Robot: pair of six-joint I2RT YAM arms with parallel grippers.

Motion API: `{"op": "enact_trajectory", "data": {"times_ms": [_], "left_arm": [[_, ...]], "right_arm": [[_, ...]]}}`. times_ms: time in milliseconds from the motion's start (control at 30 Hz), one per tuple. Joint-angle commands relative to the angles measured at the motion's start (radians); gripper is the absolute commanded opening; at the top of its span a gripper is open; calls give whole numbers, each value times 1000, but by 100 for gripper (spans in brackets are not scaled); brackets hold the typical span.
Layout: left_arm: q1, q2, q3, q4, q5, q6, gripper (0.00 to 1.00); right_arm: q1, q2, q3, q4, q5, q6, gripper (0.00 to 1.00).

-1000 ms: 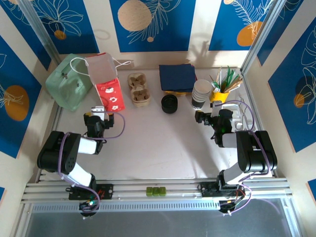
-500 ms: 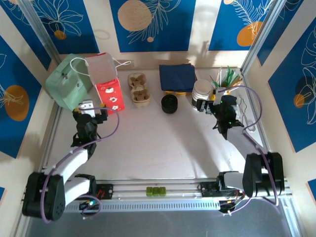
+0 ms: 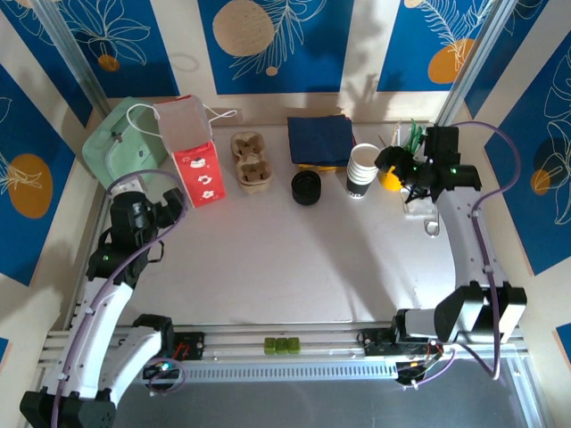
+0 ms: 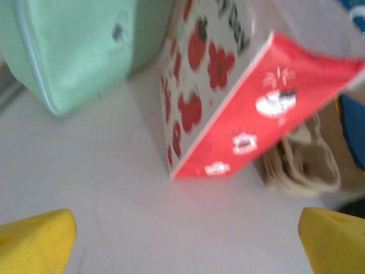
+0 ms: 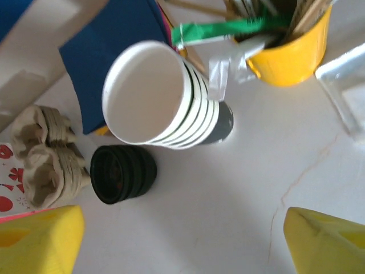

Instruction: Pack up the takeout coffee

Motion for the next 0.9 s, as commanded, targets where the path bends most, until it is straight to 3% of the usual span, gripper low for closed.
{"op": "enact_trajectory", "data": {"times_ms": [0, 233, 300, 367, 867], "left_arm": [[-5, -4, 45, -208, 189, -27, 99], [-6, 8, 94, -289, 340, 69, 99], [-6, 11, 97, -274, 373, 83, 99], [-6, 18, 102, -262, 392, 87, 99], [-8, 46, 69, -190, 395, 65, 99]], "right_arm": [[14, 56, 86, -183, -14, 7, 86], [67, 186, 213, -209, 61, 15, 77], [84, 223, 251, -210, 79, 15, 67], [98, 254, 288, -209, 105, 19, 64], [114, 419, 407, -172, 236, 39, 52]]}}
